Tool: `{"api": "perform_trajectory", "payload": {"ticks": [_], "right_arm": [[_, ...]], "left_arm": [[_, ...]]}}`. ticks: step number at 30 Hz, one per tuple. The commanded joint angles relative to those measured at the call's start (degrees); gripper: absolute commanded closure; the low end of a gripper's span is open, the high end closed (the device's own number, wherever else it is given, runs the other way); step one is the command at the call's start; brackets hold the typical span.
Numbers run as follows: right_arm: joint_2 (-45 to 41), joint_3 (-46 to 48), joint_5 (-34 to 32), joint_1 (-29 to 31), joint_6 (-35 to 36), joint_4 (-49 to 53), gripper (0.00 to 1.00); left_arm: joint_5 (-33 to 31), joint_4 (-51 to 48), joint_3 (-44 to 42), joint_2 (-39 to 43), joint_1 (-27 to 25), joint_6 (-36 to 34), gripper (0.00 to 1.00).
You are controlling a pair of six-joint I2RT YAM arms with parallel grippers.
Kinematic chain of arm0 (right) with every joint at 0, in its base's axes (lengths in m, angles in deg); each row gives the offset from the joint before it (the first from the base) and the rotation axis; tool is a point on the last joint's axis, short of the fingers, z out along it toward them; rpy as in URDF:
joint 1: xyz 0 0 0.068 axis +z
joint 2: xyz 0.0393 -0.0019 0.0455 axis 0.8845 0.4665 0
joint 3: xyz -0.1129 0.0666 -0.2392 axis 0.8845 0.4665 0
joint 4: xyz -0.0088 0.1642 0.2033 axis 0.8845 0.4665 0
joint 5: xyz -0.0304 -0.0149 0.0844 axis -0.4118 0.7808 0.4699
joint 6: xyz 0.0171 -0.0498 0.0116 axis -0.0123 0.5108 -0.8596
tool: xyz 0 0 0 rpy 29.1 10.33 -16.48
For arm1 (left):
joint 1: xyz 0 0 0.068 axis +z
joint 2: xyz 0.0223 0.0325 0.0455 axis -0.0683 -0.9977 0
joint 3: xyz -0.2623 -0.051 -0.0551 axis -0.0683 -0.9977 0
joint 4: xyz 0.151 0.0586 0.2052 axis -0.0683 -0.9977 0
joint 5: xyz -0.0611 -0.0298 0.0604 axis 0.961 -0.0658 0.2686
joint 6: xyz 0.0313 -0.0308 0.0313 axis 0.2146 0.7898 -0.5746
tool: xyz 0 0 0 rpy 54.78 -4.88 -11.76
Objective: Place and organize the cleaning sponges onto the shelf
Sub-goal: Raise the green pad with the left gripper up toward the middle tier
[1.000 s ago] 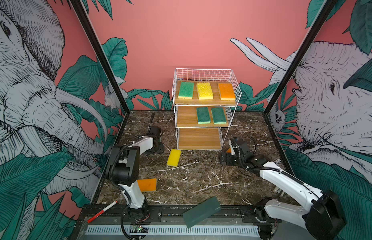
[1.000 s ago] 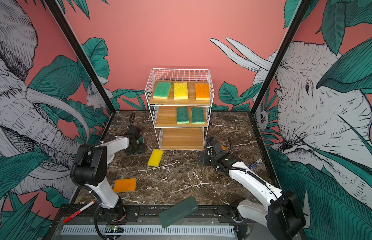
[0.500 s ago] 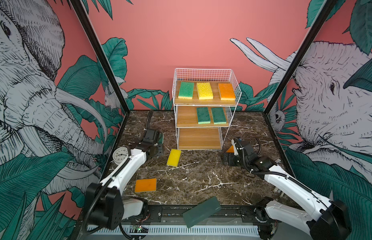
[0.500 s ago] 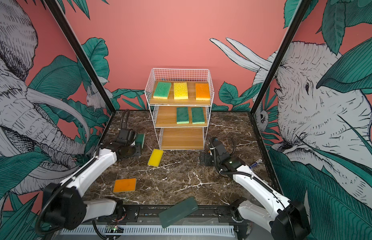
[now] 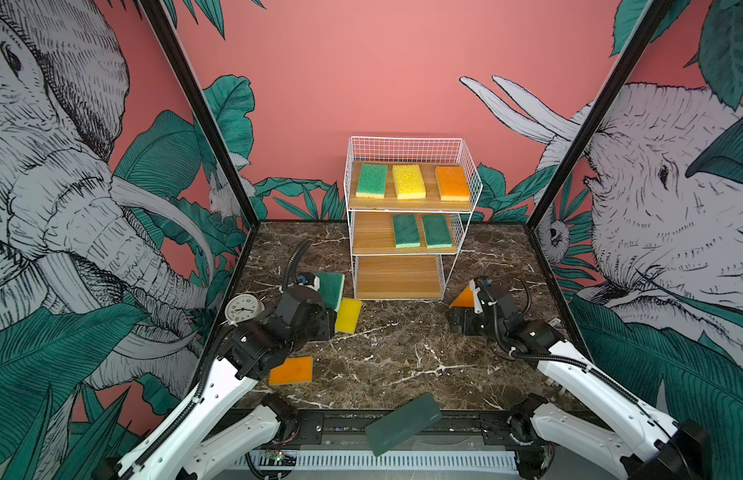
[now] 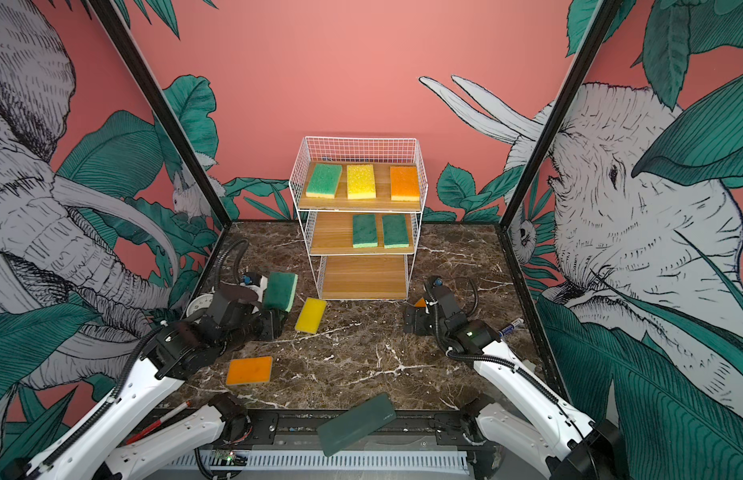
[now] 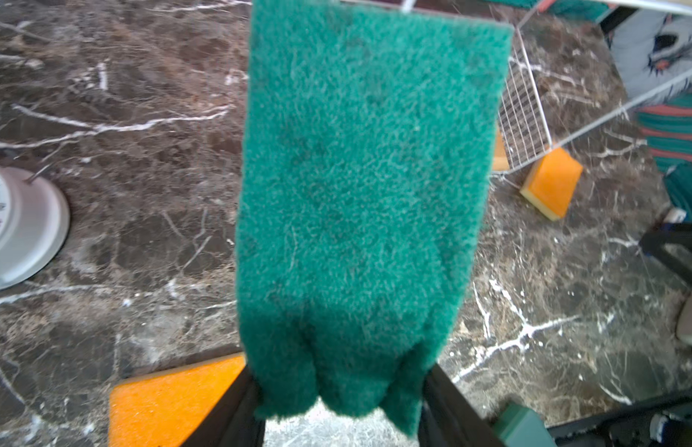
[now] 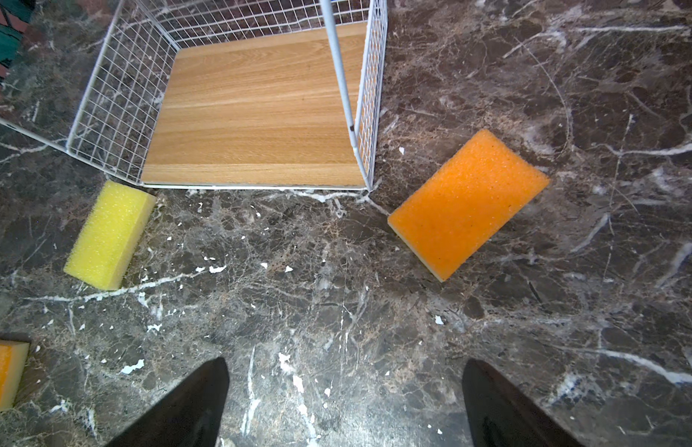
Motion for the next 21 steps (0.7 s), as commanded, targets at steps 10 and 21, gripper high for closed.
{"api": "perform_trajectory", "payload": {"ticks": [10, 21], "right_arm": [[-2.9, 0.3, -1.1, -0.2, -0.2, 0.3, 0.04], [-3.8, 0.8, -1.1, -0.2, -0.1, 0.1, 0.04]], "left_arm": [[-8.1, 16.5, 9.2, -14.2, -7.0, 3.7, 0.42], [-12.3, 18.9, 17.2, -22.3, -7.1, 2.9, 0.41]]}}
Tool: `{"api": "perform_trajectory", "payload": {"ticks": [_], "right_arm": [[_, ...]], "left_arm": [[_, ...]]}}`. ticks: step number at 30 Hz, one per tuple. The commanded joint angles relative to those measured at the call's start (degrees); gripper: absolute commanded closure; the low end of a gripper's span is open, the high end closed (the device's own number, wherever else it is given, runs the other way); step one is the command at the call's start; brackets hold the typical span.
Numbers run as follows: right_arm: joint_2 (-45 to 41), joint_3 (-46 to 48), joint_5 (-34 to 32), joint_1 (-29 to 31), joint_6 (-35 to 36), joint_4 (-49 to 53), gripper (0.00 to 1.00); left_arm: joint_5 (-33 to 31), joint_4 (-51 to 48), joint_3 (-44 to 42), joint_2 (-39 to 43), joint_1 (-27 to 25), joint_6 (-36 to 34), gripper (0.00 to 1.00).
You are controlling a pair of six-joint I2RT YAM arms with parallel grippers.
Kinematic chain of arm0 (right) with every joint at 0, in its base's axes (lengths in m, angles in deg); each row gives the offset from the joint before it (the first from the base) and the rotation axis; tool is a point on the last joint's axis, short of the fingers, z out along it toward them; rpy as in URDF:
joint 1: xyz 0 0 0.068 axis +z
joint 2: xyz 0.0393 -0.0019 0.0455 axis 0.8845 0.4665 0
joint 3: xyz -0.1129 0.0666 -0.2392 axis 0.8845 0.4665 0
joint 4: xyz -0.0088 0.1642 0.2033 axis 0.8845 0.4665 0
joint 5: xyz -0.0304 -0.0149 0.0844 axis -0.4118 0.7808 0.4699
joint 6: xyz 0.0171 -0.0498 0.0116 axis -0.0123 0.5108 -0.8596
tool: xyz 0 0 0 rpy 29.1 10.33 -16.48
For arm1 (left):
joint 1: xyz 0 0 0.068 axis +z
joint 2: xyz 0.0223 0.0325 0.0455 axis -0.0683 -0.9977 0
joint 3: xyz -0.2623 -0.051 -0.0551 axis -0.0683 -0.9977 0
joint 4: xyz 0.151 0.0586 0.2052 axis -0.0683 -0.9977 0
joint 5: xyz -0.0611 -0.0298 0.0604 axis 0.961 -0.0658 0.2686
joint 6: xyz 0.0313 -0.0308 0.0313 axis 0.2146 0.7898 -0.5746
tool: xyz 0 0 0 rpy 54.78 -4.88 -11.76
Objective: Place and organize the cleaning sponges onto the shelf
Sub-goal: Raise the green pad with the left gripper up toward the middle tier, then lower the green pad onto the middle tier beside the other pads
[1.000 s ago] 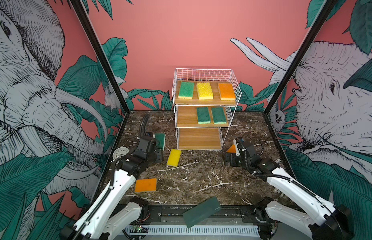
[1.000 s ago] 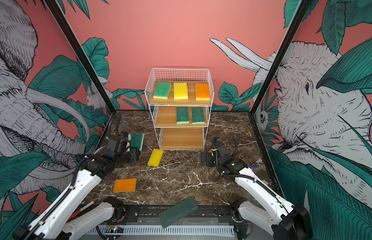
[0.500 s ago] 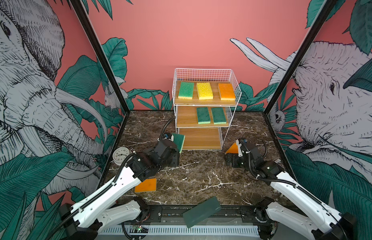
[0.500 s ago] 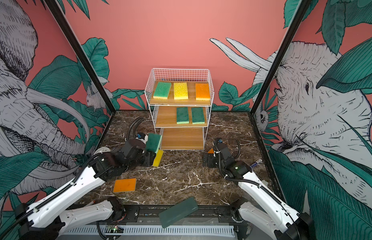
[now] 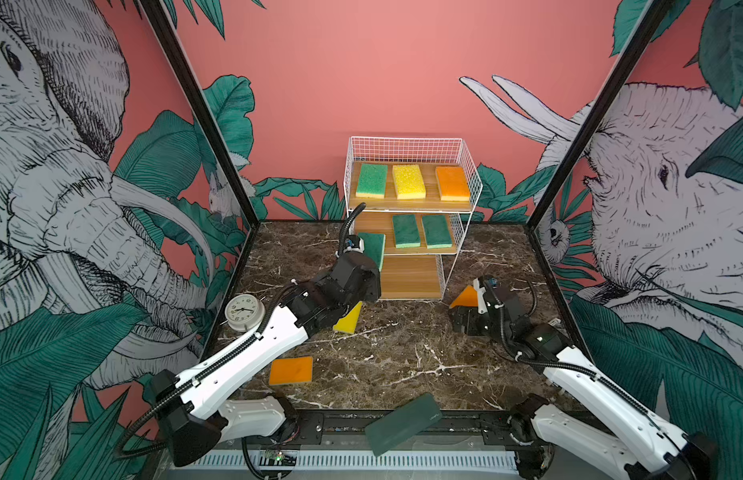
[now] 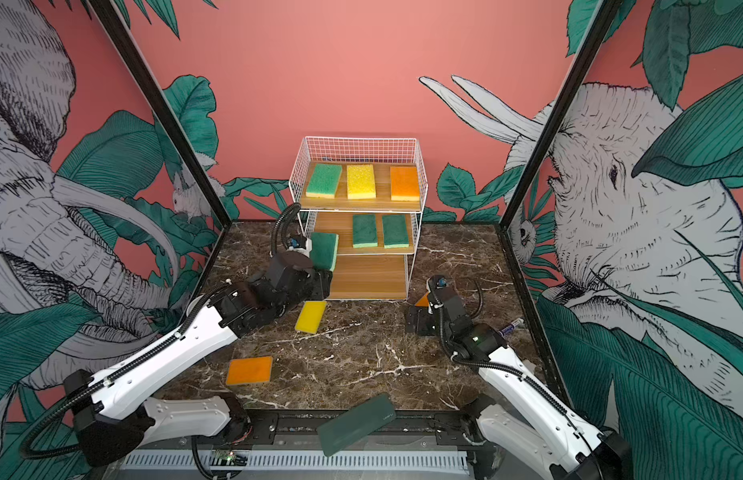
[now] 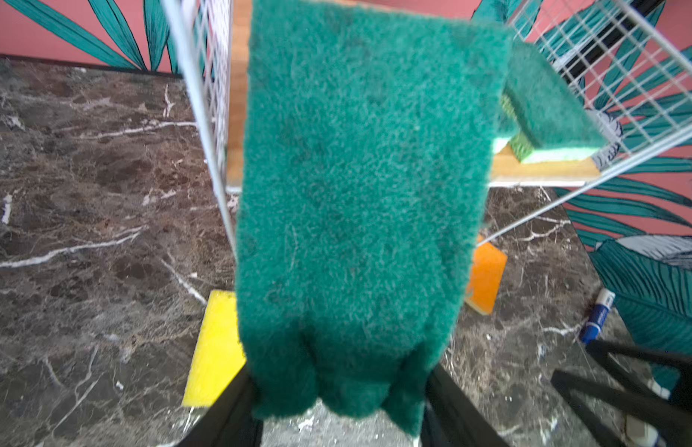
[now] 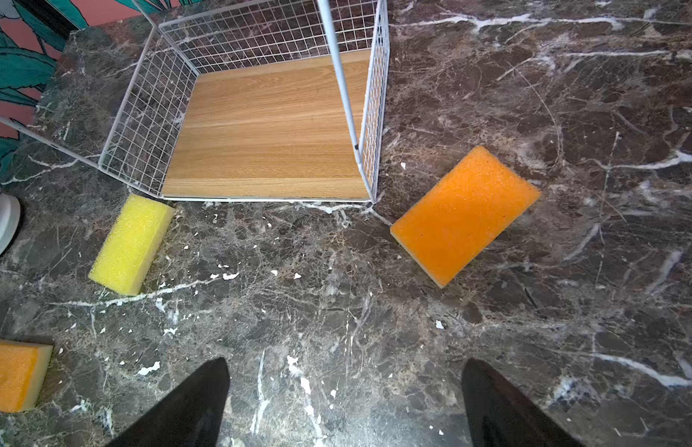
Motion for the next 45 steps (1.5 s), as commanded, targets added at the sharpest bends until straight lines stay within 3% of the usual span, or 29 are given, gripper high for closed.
{"api": "perform_trajectory", "payload": {"ticks": [1, 22, 45], "right_arm": [[-1.1, 0.8, -1.1, -0.2, 0.0, -0.3, 0.04], [-3.8, 1.4, -0.3, -0.2, -1.2, -1.0, 0.03], [-4.7, 2.0, 0.9, -0.2, -1.3, -1.5, 0.03]], "left_arm": [[-3.2, 1.2, 2.8, -0.8, -0.3, 0.9, 0.41], [-15.0, 10.0, 3.5, -7.0, -2.0, 3.1, 0.39], [-20.4, 12.9, 4.9, -11.5, -2.1, 3.4, 0.38]]}}
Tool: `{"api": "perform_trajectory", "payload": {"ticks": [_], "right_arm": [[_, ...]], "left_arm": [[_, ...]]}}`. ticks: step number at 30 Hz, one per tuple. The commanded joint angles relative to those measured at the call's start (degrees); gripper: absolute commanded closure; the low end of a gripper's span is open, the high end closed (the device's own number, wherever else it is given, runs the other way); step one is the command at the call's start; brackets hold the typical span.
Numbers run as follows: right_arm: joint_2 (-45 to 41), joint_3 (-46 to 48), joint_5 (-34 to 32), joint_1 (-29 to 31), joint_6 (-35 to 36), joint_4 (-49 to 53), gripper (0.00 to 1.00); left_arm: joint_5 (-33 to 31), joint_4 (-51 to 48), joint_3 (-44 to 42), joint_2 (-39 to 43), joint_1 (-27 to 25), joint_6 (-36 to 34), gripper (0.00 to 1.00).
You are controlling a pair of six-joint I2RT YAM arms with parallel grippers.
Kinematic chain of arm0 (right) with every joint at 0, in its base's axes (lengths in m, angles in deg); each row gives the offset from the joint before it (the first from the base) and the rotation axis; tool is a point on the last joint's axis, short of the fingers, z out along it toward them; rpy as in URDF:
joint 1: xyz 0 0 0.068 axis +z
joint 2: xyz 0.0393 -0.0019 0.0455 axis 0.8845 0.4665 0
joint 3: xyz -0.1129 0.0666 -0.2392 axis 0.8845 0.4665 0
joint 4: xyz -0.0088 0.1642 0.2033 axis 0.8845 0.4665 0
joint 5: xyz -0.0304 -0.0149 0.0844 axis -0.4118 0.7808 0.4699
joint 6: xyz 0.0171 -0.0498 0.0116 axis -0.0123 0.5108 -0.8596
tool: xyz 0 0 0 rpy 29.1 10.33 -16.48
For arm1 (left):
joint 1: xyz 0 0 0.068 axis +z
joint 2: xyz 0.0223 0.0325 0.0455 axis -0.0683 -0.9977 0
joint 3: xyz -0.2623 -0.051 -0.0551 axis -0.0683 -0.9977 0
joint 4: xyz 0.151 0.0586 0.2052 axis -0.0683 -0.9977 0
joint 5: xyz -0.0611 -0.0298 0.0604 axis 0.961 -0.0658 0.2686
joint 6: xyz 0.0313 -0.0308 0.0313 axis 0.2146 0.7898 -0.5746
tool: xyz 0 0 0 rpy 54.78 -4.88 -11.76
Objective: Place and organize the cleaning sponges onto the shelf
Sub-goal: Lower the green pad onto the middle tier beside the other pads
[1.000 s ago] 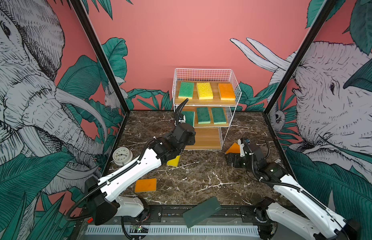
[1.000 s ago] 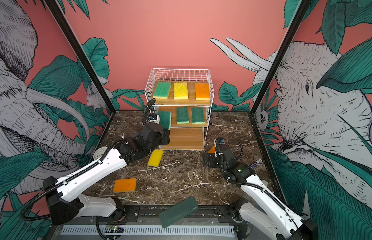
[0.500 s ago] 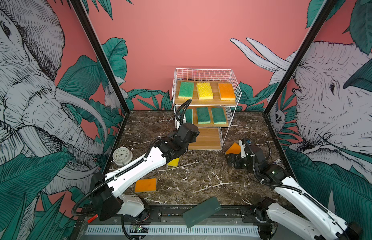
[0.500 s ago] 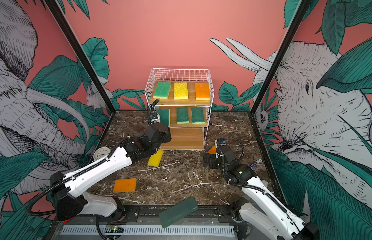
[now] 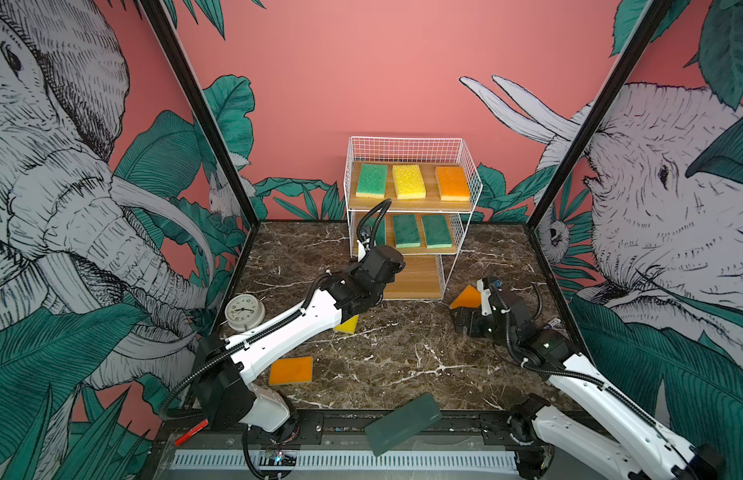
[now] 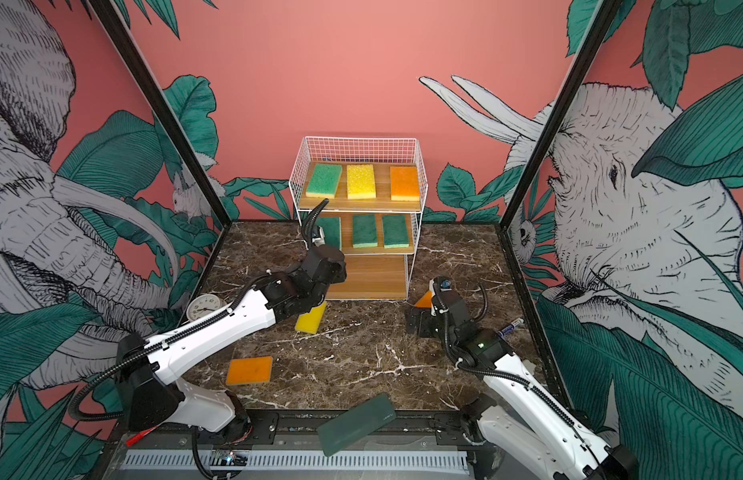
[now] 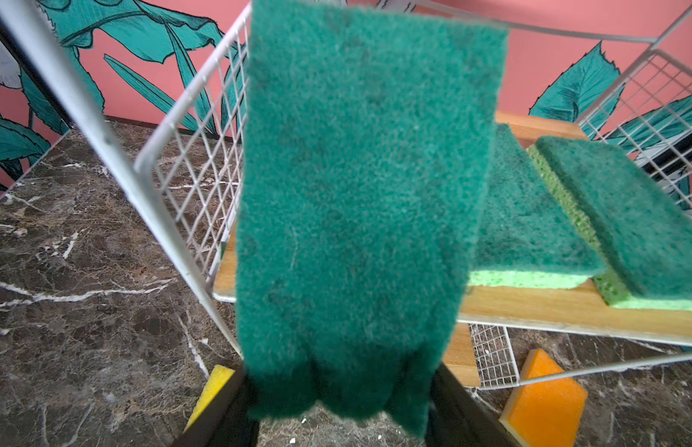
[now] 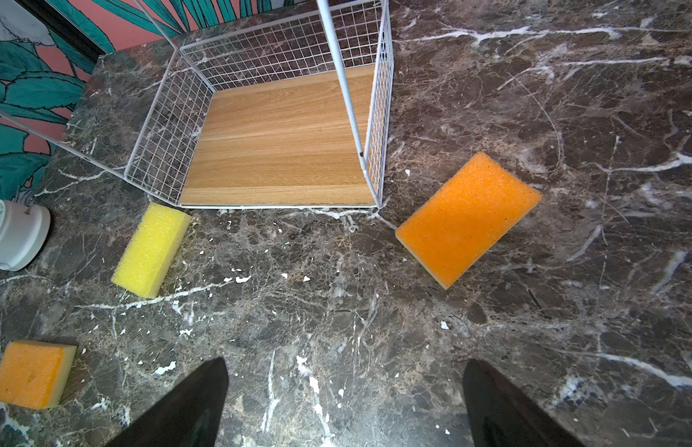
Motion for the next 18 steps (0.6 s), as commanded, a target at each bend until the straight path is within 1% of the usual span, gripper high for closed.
{"api": "perform_trajectory", "payload": {"ticks": [1, 7, 18], "right_arm": [[-1.0, 0.9, 0.3, -0.2, -0.4, -1.2, 0.03], [-0.9, 0.8, 0.5, -0.2, -0.5, -1.6, 0.03], [-1.1, 0.6, 0.7, -0.2, -0.5, -1.6, 0.03]], "left_arm": [[-2.5, 1.4, 2.3, 0.4, -0.2, 1.0, 0.38], [-2.9, 0.7, 3.4, -0.9, -0.2, 1.2, 0.37], [-6.1, -0.7, 4.8, -3.2, -0.2, 2.0, 0.31]]}}
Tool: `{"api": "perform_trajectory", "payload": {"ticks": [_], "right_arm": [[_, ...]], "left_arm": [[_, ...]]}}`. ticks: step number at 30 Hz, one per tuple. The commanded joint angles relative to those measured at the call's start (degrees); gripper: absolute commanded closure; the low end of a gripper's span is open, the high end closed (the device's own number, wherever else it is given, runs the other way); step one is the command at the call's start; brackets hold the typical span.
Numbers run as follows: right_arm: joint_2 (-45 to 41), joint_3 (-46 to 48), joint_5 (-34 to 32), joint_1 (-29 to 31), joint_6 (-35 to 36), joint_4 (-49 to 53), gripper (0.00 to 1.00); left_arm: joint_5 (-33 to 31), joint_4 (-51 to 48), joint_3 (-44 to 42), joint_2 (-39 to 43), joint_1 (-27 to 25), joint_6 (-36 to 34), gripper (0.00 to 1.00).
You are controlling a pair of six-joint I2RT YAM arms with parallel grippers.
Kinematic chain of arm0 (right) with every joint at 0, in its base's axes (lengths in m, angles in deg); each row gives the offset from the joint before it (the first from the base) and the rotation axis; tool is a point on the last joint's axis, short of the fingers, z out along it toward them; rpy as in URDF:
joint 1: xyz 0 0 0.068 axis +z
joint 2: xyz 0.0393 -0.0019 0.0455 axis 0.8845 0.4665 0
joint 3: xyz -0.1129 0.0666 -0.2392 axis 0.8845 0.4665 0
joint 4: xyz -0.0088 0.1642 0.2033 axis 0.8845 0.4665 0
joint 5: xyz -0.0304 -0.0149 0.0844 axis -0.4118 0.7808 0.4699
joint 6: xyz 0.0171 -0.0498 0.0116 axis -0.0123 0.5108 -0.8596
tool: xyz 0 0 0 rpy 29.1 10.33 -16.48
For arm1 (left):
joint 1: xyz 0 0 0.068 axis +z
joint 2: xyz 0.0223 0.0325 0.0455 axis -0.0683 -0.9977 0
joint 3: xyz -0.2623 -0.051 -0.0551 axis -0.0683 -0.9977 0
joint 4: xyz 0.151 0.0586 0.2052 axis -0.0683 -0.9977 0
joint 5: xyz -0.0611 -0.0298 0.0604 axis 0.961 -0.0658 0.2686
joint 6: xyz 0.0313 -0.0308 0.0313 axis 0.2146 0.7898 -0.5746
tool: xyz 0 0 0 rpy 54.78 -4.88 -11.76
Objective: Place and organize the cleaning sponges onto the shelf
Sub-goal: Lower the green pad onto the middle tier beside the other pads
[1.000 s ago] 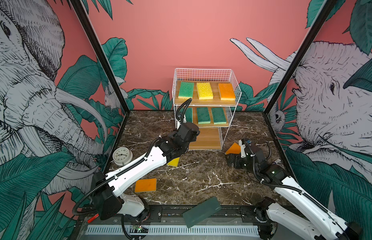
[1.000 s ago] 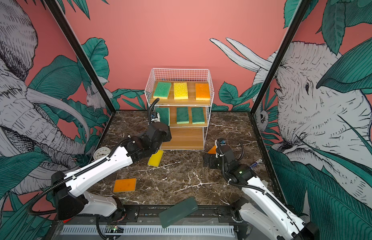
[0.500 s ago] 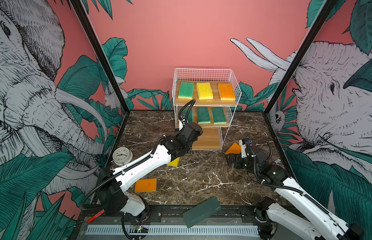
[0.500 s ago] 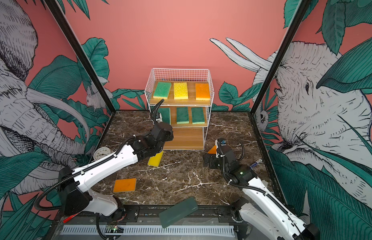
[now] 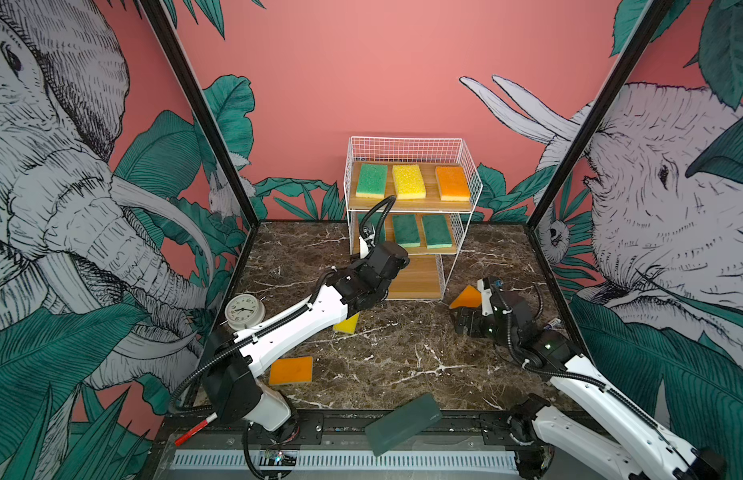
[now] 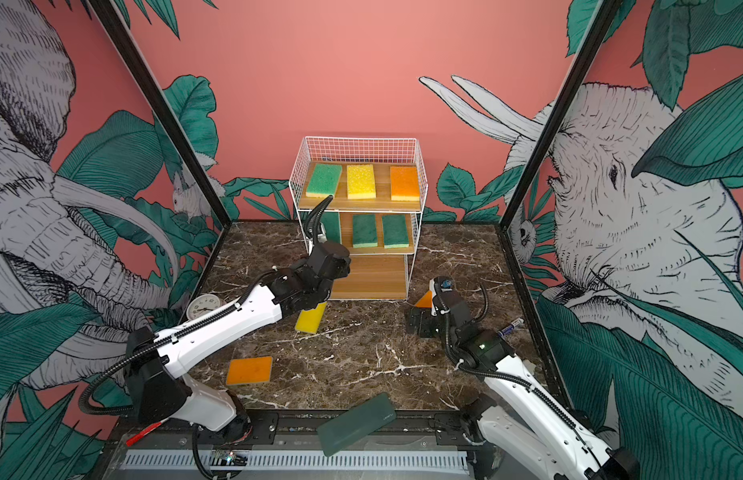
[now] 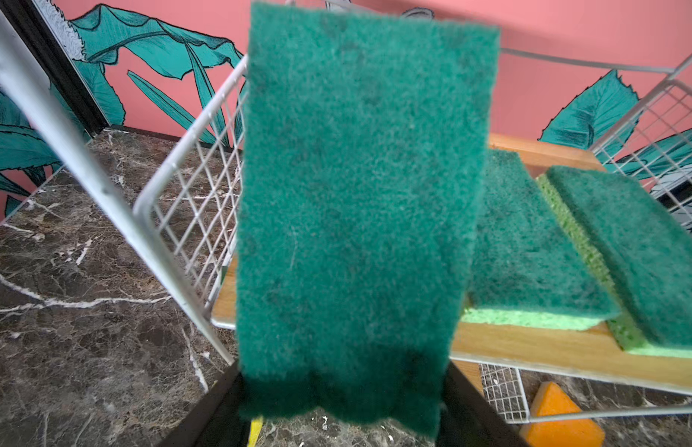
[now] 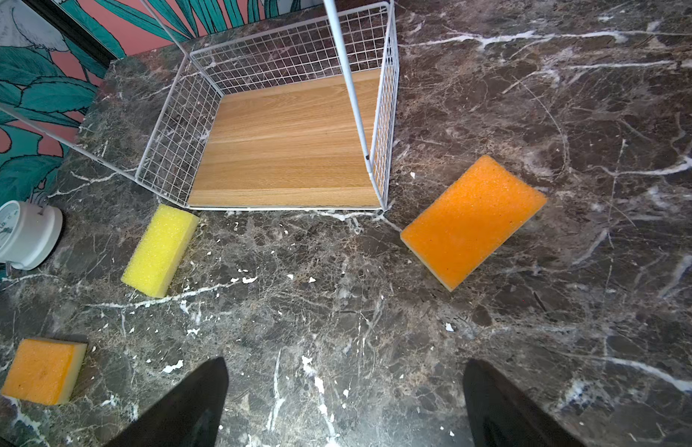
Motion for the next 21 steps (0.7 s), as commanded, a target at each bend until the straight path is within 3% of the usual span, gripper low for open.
{"api": "perform_trajectory", "payload": {"ticks": [1, 12, 21], "right_arm": [[-0.8, 0.6, 0.0, -0.2, -0.5, -1.3, 0.03], [-1.3, 1.2, 0.1, -0.2, -0.9, -1.5, 0.03], [-1.3, 1.1, 0.2, -0.2, -0.8, -1.4, 0.03]], "left_arm": [[-2.9, -0.9, 2.1, 0.0, -0.2, 1.4, 0.3], [-4.5, -3.4, 3.6, -1.1, -0.1, 2.4, 0.23], [-1.2, -3.4, 3.6, 0.0, -0.2, 2.8, 0.22]]}}
